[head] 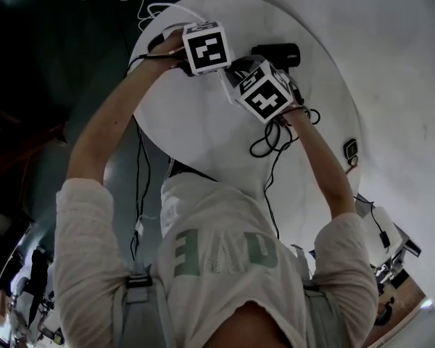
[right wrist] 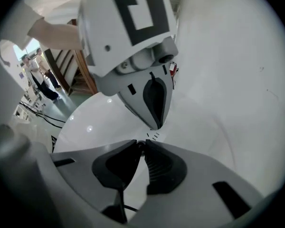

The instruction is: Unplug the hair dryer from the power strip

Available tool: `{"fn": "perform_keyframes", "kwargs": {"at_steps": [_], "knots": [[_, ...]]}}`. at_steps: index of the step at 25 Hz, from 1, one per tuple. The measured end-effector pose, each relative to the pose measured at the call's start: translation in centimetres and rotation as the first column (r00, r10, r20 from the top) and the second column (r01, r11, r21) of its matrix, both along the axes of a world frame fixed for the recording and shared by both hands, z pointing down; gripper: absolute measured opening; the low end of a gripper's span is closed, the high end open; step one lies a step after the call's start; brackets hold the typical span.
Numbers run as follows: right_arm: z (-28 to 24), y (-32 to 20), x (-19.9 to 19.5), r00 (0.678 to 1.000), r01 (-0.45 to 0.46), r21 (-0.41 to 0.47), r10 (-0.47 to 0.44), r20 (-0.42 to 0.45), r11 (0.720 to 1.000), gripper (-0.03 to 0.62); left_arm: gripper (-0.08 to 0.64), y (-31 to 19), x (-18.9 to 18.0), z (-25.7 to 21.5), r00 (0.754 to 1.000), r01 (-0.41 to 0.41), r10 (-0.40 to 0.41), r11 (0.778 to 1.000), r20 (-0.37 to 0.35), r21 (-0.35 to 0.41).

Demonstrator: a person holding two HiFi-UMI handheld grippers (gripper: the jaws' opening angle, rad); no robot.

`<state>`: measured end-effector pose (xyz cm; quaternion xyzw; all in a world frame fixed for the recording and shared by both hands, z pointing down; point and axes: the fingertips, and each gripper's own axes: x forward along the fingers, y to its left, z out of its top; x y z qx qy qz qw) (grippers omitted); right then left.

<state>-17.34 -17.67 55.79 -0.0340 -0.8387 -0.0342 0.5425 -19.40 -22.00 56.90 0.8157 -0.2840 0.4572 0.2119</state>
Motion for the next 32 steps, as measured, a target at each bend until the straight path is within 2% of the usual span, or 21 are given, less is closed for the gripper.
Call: {"fn": "perform_keyframes", "kwargs": {"at_steps": [2, 6, 10, 16, 25, 32], "knots": [[-0.3, -0.2, -0.1, 1.0, -0.006, -0.019, 0.006, -0.004, 1.0, 0.063, 0.009, -0.4, 0.0, -0.2, 1.0, 0.006, -0.006, 1.0, -0.007, 0.023], [-2.7, 1.0, 0.8, 0.998, -0.032, -0.027, 0.033, 0.046, 0.999, 0.063, 0.009, -0.5, 0.0, -0.3, 1.0, -0.001, 0.0, 1.0, 0.014, 0.026], [-3.4, 2.0, 1.6, 0.997, -0.012, -0.007, 0.013, 0.072, 1.0, 0.063, 0.009, -0.1, 0.0, 0.0, 1.0, 0.003, -0.004, 1.0, 0.027, 0.015], [-4.5, 0.8, 2.1, 0.989, -0.093, -0.007, 0.094, 0.115, 0.996, 0.064, 0.009, -0.2, 0.2, 0.0, 0.998, 0.022, -0.024, 0.999, 0.057, 0.037], [-5.6, -0.6, 2.7, 0.981, -0.119, 0.022, 0.114, 0.156, 0.993, 0.065, 0.009, -0.3, 0.3, 0.1, 0.995, 0.039, -0.044, 0.998, 0.089, 0.05], [-8.4, 2.4, 4.3, 0.948, -0.106, -0.041, 0.113, 0.298, 0.994, 0.066, 0.009, -0.1, 0.4, -0.1, 0.994, 0.048, -0.052, 0.998, 0.099, 0.043]]}}
